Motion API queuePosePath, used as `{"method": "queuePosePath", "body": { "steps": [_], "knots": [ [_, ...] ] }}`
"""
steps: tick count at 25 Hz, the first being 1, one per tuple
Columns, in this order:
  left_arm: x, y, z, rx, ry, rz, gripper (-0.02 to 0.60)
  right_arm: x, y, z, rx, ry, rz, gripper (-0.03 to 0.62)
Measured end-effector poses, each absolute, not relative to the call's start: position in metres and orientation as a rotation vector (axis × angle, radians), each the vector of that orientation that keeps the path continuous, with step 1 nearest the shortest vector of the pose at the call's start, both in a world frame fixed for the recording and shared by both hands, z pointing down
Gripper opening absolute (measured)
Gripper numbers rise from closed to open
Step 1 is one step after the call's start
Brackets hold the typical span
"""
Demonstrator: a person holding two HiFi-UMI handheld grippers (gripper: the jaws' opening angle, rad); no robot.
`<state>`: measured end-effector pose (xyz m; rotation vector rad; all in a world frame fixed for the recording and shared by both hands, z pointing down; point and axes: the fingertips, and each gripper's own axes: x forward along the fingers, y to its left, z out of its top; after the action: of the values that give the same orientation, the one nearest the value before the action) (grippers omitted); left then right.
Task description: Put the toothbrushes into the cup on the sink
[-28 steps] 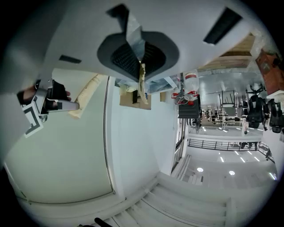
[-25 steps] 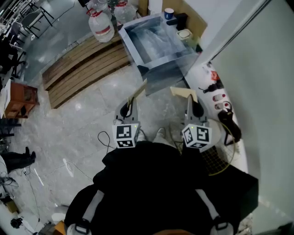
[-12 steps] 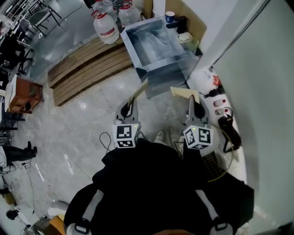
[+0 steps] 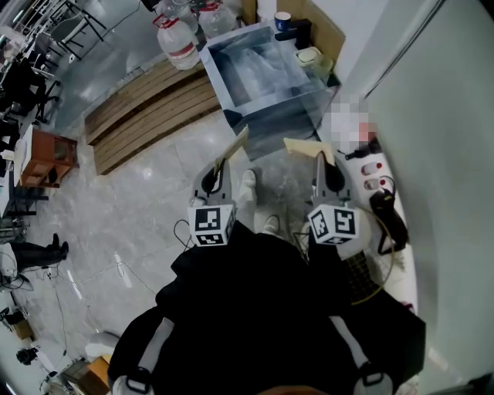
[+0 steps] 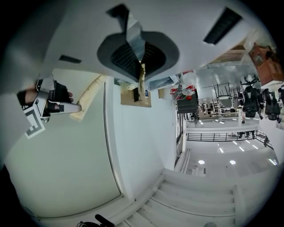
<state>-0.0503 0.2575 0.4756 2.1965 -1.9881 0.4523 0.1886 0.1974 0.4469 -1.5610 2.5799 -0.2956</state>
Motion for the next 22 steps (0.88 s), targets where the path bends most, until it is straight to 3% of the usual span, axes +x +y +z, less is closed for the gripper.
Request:
{"method": "queuePosePath", "body": {
  "steps": [22],
  "knots": [
    [-0.083,0.137,0.500,2.208,-1.927,0.379,0.005,0.148,0.090,0.467,-1.624,2.623,-0.304,0.040]
  ]
}}
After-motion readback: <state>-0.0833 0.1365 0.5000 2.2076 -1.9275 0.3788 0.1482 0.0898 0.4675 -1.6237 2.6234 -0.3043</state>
